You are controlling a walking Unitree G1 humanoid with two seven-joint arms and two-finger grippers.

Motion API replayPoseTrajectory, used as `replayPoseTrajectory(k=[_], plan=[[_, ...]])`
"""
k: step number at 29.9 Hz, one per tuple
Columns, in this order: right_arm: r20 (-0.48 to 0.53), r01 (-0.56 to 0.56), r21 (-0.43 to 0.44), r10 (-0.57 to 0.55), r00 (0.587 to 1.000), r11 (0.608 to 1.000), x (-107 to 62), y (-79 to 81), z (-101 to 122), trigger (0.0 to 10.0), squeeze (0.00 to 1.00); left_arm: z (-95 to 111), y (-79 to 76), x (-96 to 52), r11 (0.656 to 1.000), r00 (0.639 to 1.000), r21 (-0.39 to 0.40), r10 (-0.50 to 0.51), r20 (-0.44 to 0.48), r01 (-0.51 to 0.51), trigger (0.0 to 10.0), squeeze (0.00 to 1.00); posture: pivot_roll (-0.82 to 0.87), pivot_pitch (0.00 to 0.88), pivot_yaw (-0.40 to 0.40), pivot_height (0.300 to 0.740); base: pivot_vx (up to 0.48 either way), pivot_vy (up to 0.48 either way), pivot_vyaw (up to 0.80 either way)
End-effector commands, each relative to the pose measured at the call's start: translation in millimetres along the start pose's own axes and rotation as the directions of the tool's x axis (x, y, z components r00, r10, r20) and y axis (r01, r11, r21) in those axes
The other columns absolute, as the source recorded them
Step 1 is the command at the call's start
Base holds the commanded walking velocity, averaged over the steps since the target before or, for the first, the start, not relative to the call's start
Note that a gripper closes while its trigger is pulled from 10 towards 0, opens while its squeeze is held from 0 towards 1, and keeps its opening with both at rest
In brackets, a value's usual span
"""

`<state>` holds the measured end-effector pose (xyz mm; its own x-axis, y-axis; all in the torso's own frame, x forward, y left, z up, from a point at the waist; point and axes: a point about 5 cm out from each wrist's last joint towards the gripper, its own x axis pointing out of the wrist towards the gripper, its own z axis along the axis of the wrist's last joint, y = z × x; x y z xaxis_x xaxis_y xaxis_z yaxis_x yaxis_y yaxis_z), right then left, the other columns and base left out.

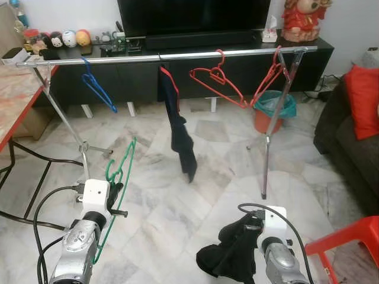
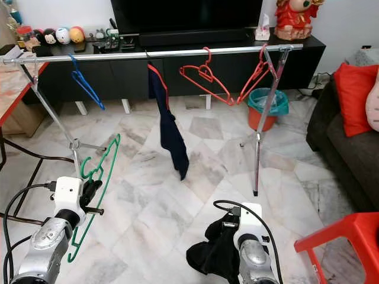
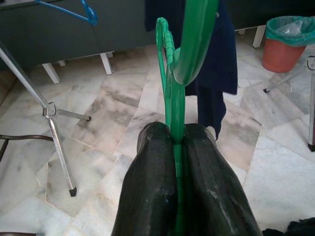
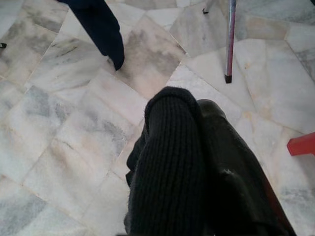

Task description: Hang hanger

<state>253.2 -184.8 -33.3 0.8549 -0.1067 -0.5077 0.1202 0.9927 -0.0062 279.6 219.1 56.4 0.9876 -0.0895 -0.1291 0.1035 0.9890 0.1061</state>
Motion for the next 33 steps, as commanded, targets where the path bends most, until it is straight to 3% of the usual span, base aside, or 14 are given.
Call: replayPoseTrajectory(k=[1,14,27,30,33], plan=[[0.021,-0.003,0.006,0.002,1.000,1.000,1.5,1.6,5.0,10.0,0.00,3.4,0.7,0.2,1.000,1.000,0.006,-0.003,0.014,0.003,10.0,0.00,-0.05,0.000,0.036,0.740,-0.259,0.000,0.00],[0.019,-0.007,0.001,0.007,1.000,1.000,1.3,1.5,4.4,10.0,0.00,2.2,-0.1,-0.4,1.000,1.000,0.007,-0.004,0.011,0.004,10.0,0.00,-0.05,0.000,0.034,0.740,-0.258,0.000,0.00],[0.067,-0.021,-0.004,0.021,0.998,1.000,7.0,2.8,21.1,10.0,0.00,-0.9,1.5,-1.6,1.000,1.000,0.019,-0.008,-0.015,0.008,10.0,0.00,-0.04,0.000,0.031,0.740,0.000,0.000,0.00],[0.085,-0.024,-0.014,0.025,0.996,1.000,9.3,2.9,28.3,10.0,0.00,-1.7,-1.4,-1.9,0.999,0.999,0.016,-0.043,-0.029,0.044,10.0,0.00,-0.04,0.000,0.032,0.740,0.000,0.000,0.00],[0.117,-0.016,-0.056,0.022,0.993,0.998,14.9,1.4,45.8,10.0,0.00,0.7,-12.4,-1.5,0.975,0.972,0.013,-0.220,-0.083,0.222,10.0,0.00,-0.04,0.000,0.035,0.740,0.000,0.000,0.00]])
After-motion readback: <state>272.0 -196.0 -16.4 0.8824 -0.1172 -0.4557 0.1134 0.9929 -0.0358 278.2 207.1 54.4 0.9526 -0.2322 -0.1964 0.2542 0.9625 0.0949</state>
